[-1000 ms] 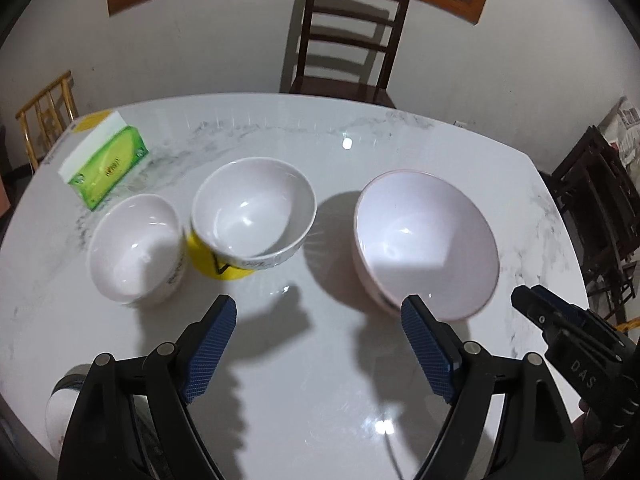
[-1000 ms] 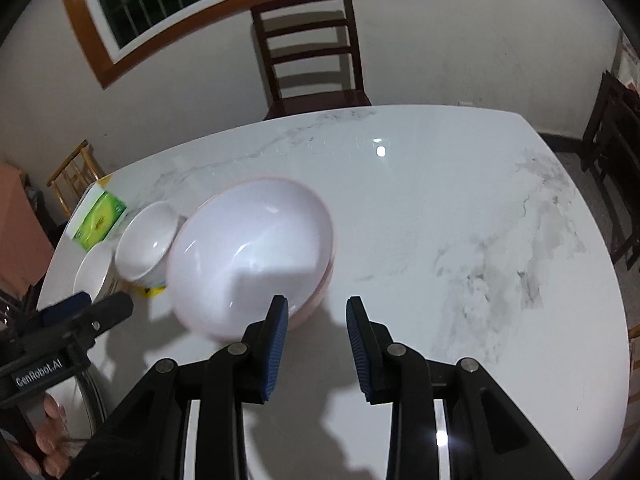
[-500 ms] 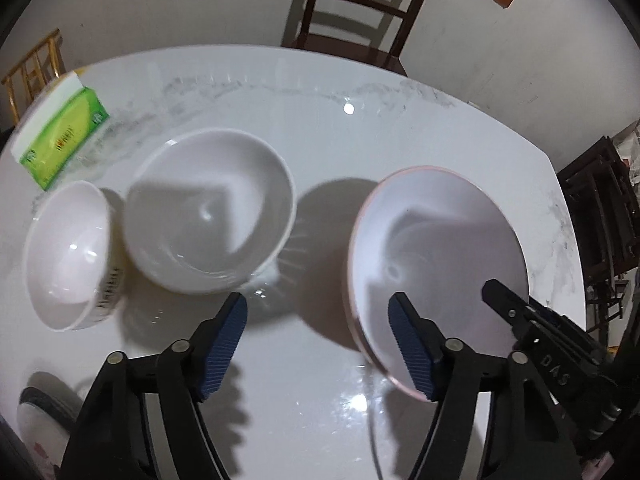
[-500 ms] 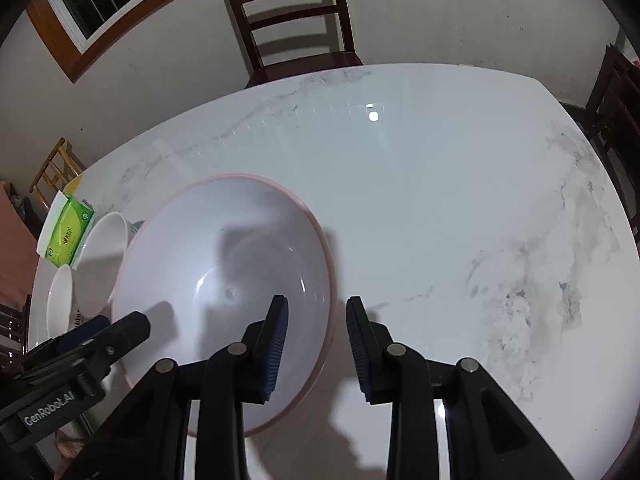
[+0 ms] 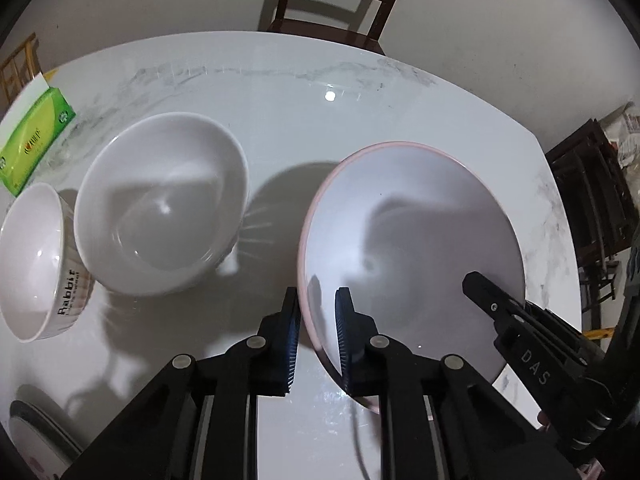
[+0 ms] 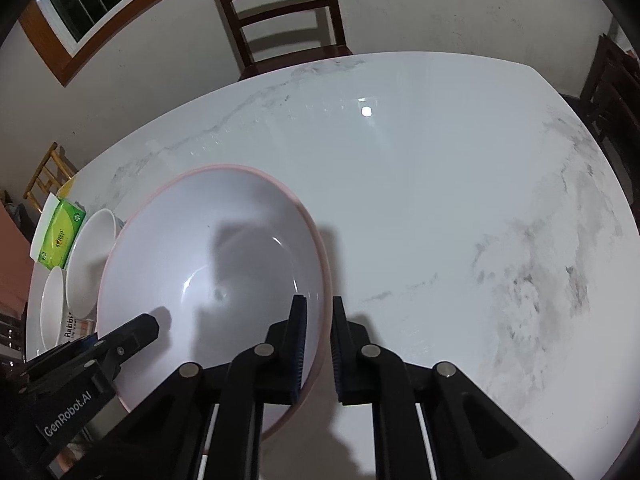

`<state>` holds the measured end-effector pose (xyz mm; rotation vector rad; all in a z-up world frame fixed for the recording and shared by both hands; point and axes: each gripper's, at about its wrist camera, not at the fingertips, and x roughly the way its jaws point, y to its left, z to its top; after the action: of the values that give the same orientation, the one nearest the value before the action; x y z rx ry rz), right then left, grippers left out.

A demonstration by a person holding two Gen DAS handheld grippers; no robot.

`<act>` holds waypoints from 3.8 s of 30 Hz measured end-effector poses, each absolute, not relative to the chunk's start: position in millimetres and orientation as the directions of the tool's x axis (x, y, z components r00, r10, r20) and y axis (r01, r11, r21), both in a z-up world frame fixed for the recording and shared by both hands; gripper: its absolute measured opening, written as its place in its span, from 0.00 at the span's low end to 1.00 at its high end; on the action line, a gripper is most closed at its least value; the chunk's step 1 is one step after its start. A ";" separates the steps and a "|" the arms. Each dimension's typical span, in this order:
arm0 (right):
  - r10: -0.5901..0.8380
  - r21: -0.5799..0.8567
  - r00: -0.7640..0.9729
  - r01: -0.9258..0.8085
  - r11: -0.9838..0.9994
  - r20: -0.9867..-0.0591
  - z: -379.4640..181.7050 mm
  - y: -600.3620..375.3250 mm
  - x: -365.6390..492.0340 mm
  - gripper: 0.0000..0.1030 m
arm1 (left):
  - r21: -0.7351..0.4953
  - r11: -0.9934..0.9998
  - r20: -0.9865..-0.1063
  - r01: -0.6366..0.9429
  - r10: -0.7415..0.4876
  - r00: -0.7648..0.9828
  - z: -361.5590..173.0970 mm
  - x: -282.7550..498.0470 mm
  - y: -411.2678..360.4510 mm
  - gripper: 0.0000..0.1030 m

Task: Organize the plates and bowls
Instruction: 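Close both grippers on the pink bowl rim, then carry the pink bowl with both grippers beside the stacked plates, then lower the pink bowl onto the table and open both grippers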

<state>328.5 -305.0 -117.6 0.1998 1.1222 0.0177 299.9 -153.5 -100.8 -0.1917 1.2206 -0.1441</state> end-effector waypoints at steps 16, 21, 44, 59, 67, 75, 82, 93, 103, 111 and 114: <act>0.102 0.145 0.432 0.068 0.987 -0.896 -96.5 -279.4 250.1 0.11 | -0.219 0.975 -0.907 0.019 -0.211 0.364 -77.4 241.6 -136.4 0.14; 0.097 0.126 0.426 0.042 0.991 -0.899 -93.8 -262.2 218.1 0.11 | -0.214 0.977 -0.911 0.005 -0.201 0.361 -74.0 208.8 -121.1 0.14; 0.123 0.117 0.408 -0.039 0.992 -0.905 -92.5 -200.7 112.4 0.12 | -0.224 0.972 -0.909 -0.077 -0.180 0.376 -65.7 95.1 -54.0 0.13; 0.108 0.107 0.380 -0.023 0.994 -0.919 -108.3 -197.7 84.2 0.13 | -0.229 0.971 -0.919 -0.066 -0.193 0.345 -82.8 67.5 -50.8 0.13; 0.102 0.106 0.375 -0.011 0.994 -0.921 -111.8 -198.8 84.1 0.13 | -0.228 0.972 -0.922 -0.060 -0.196 0.335 -90.5 67.1 -53.2 0.13; 0.104 0.108 0.365 -0.009 0.994 -0.925 -116.6 -199.1 84.5 0.14 | -0.230 0.971 -0.927 -0.061 -0.199 0.319 -97.4 69.0 -53.7 0.13; 0.124 0.130 0.356 -0.008 0.992 -0.926 -120.1 -201.5 84.9 0.16 | -0.221 0.973 -0.929 -0.060 -0.192 0.317 -99.8 69.5 -54.6 0.13; 0.117 0.113 0.355 -0.030 0.993 -0.928 -120.5 -195.9 84.6 0.17 | -0.223 0.973 -0.930 -0.064 -0.192 0.315 -100.7 70.5 -51.5 0.13; 0.125 0.124 0.388 -0.028 0.992 -0.913 -108.6 -196.4 85.1 0.26 | -0.218 0.974 -0.922 -0.066 -0.183 0.341 -92.3 72.5 -43.1 0.25; 0.114 0.116 0.427 -0.022 0.993 -0.897 -93.0 -200.5 88.6 0.26 | -0.211 0.975 -0.917 -0.067 -0.173 0.359 -81.9 72.1 -33.6 0.33; 0.111 0.115 0.438 -0.019 0.993 -0.892 -88.3 -202.3 89.7 0.26 | -0.200 0.978 -0.912 -0.061 -0.163 0.375 -75.6 72.7 -30.3 0.35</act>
<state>89.7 -202.3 -88.3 0.0921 1.1150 0.0809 72.7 -30.3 -75.6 -0.2134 1.1867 -0.0656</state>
